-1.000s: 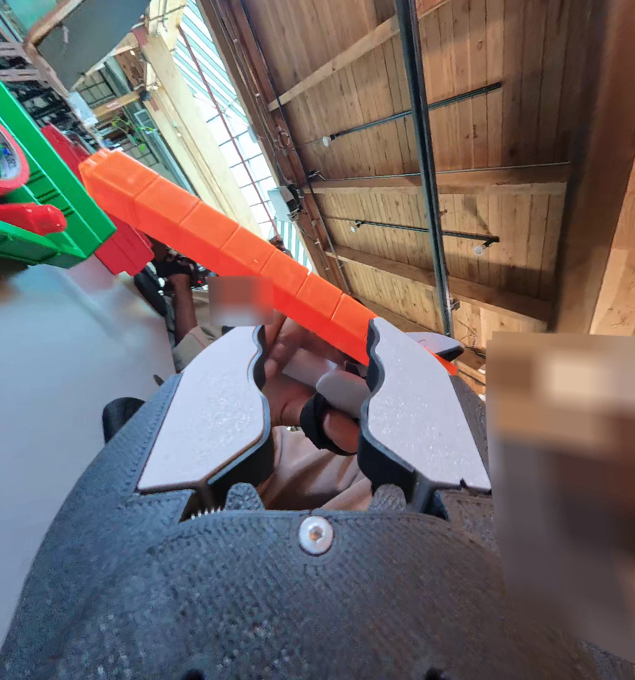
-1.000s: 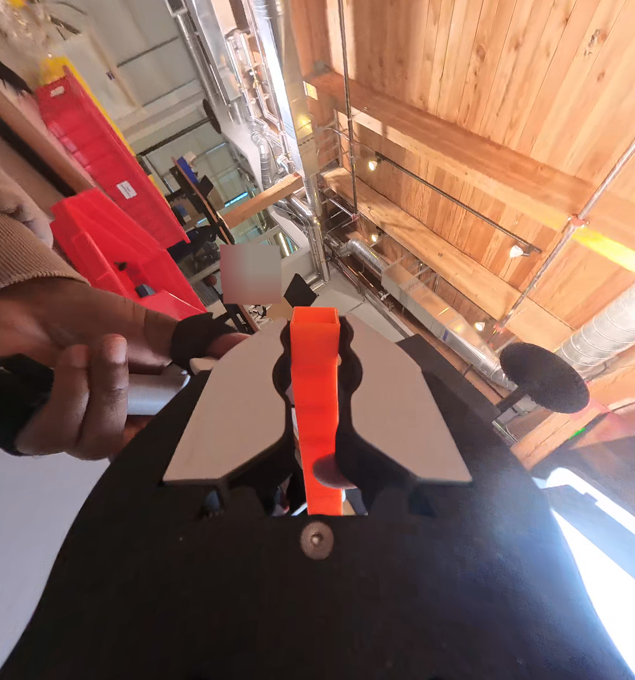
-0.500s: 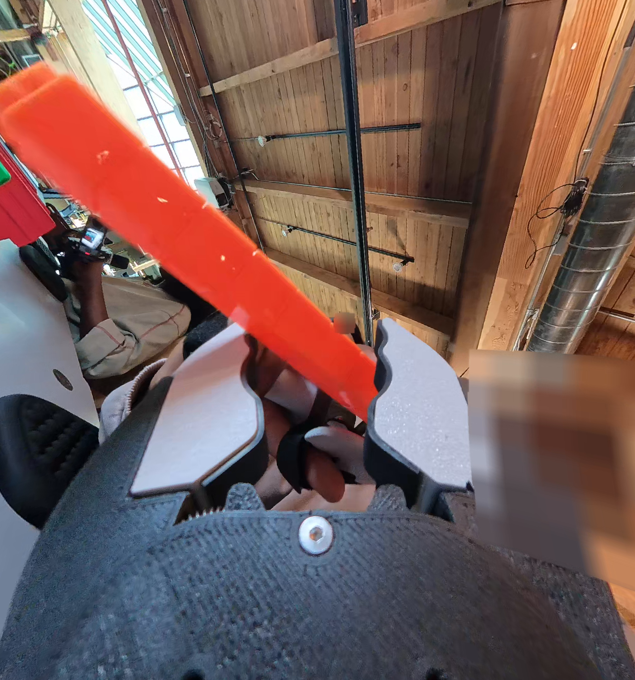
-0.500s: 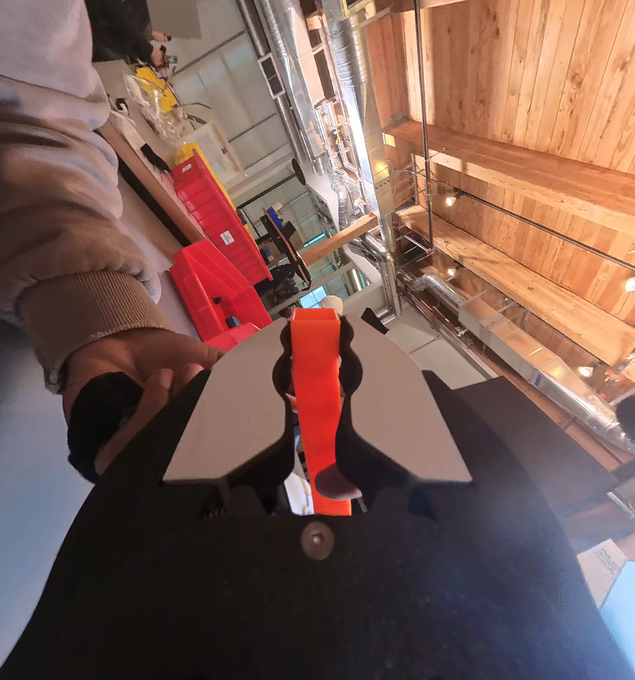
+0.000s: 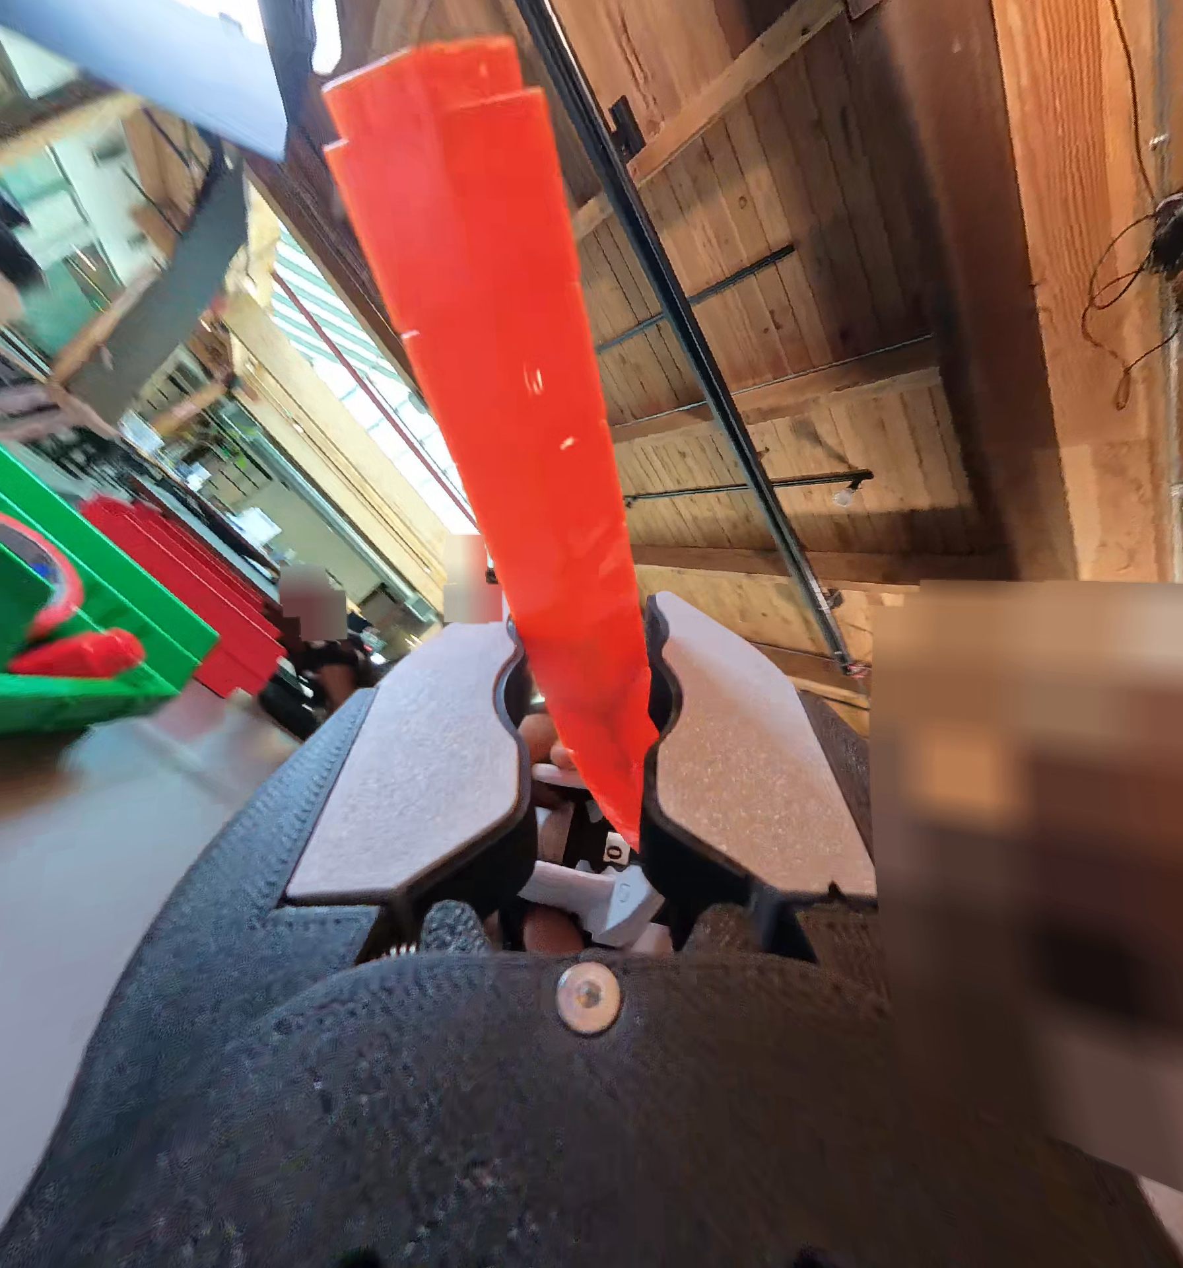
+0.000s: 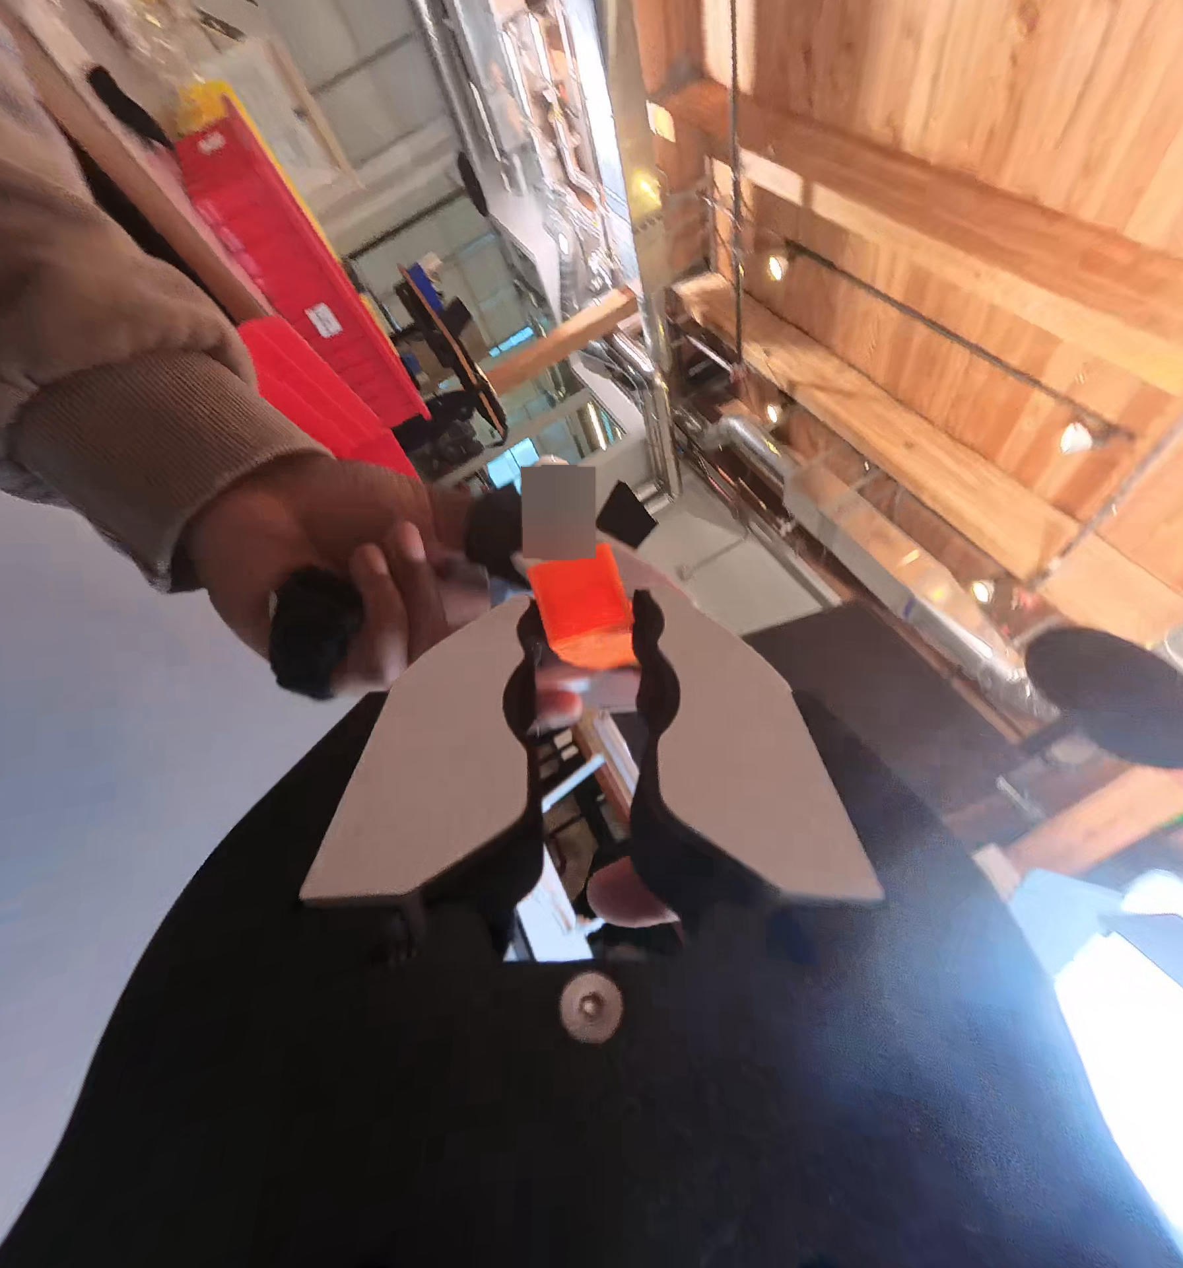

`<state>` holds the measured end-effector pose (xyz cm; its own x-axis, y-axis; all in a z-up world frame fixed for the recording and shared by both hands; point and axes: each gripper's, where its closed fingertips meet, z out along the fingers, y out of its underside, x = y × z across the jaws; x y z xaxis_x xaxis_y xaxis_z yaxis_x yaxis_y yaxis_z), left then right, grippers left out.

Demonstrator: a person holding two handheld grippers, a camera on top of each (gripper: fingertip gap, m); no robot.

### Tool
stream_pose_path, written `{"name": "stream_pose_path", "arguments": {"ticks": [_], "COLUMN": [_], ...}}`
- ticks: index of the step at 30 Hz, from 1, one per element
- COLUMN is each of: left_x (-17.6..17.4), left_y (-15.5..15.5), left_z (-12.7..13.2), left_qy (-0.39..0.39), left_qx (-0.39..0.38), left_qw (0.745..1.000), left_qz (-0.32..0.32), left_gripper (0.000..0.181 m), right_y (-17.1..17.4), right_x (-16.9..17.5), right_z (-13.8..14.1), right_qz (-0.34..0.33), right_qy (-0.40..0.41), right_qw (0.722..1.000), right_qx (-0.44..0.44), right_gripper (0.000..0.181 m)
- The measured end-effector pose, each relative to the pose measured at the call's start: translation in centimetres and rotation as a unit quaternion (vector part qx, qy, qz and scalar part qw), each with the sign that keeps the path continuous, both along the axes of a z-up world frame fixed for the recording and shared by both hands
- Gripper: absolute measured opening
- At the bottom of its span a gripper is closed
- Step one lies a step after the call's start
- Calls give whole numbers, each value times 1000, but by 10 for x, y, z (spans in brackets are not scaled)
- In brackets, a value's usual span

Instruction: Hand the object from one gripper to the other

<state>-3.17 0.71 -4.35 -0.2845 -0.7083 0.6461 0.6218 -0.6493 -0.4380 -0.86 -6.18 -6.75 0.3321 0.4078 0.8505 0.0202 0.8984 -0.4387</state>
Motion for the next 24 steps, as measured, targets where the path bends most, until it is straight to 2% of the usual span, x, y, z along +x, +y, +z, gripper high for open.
{"name": "stream_pose_path", "arguments": {"ticks": [1, 3, 5, 8, 11, 14, 17, 20, 22, 24], "left_x": [-10, -32, -55, -83, -91, -72, -43, -25, -17, -11], "left_y": [4, 11, 15, 13, 0, -17, -28, -32, -34, -35], "left_z": [4, 12, 21, 39, 56, 64, 58, 52, 49, 45], "left_qy": [10, 31, 51, 93, 152, 203, 237, 220, 203, 205], "left_qx": [14, 41, 72, 132, 211, 277, 313, 300, 284, 282], "left_qw": [999, 994, 984, 956, 911, 875, 856, 867, 883, 883], "left_qz": [30, 93, 152, 246, 319, 341, 337, 332, 313, 313], "left_gripper": [30, 28, 28, 28, 28, 28, 28, 28, 28, 28], "right_y": [13, 37, 55, 60, 51, 39, 35, 38, 48, 55], "right_x": [2, 6, 6, 0, -12, -23, -23, -15, -10, -4], "right_z": [-1, -7, -15, -27, -31, -31, -20, -10, -10, -8], "right_qz": [-16, -30, -18, 55, 126, 176, 197, 188, 188, 211], "right_qy": [3, 10, 17, 18, 28, 31, 69, 105, 124, 142], "right_qw": [1000, 996, 981, 929, 870, 829, 814, 817, 796, 766], "right_qx": [-22, -86, -191, -365, -477, -529, -542, -534, -562, -590], "right_gripper": [25, 25, 27, 27, 30, 35, 34, 25, 22, 21]}}
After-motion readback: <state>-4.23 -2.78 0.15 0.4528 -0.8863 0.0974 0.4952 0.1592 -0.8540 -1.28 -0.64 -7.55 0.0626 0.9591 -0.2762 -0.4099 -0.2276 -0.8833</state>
